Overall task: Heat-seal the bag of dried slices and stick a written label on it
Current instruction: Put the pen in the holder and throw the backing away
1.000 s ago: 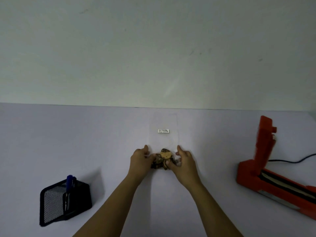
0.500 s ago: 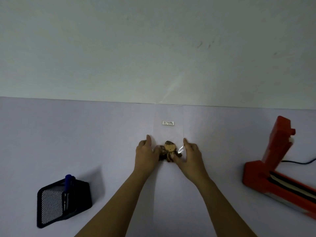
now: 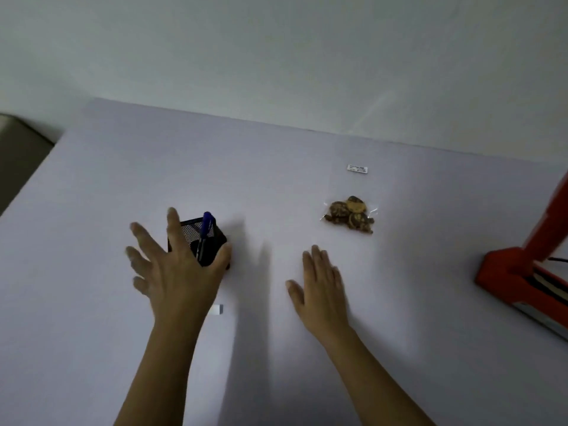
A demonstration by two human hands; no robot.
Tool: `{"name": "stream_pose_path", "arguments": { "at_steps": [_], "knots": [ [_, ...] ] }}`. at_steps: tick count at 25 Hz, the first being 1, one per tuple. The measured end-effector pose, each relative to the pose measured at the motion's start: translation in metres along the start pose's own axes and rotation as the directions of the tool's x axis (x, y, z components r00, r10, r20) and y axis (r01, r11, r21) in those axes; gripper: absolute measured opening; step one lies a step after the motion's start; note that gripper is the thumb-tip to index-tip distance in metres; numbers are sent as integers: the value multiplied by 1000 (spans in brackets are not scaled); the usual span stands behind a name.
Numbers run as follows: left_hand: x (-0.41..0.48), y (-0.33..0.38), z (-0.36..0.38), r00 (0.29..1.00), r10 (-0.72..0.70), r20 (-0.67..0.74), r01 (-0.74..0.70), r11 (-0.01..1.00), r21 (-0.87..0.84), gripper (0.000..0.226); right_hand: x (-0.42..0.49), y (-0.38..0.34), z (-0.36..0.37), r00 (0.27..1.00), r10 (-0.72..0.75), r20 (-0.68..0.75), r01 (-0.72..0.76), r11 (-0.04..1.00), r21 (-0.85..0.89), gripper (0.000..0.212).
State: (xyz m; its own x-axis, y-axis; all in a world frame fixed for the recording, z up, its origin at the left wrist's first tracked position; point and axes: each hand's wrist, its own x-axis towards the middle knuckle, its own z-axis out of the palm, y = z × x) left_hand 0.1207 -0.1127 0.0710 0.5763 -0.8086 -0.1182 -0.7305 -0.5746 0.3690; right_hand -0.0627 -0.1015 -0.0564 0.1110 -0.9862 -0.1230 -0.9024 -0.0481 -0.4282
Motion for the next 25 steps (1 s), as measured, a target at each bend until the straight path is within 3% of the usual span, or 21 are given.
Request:
{"name": "stream_pose_path", "arguments": {
  "at_steps": [3,6,8,11,16,25],
  "knots": [
    [16,-20,14,979,-72,191,95,989,-115,100,3,3,9,1000,-5,22,6,999,-54,69],
    [20,-15,24,984,-56,170,98,962,-253,92,1,8,11,1000,-5,-6,4,997,-76,74],
    [23,-1,24,993,-1,121,37,953,-300,95,6,13,10,998,66,-23,-67,996,-59,76],
    [48,41,32,970,187,156,-111,910,-399,95,17,23,3,994,99,-37,-102,993,-66,72],
    [96,147,73,877,413,245,-309,876,-370,94,18,29,3,993,104,-62,-109,990,-87,69],
    [148,228,119,874,421,241,-330,880,-342,98,17,30,6,987,128,-93,-136,987,-82,71]
  ]
}}
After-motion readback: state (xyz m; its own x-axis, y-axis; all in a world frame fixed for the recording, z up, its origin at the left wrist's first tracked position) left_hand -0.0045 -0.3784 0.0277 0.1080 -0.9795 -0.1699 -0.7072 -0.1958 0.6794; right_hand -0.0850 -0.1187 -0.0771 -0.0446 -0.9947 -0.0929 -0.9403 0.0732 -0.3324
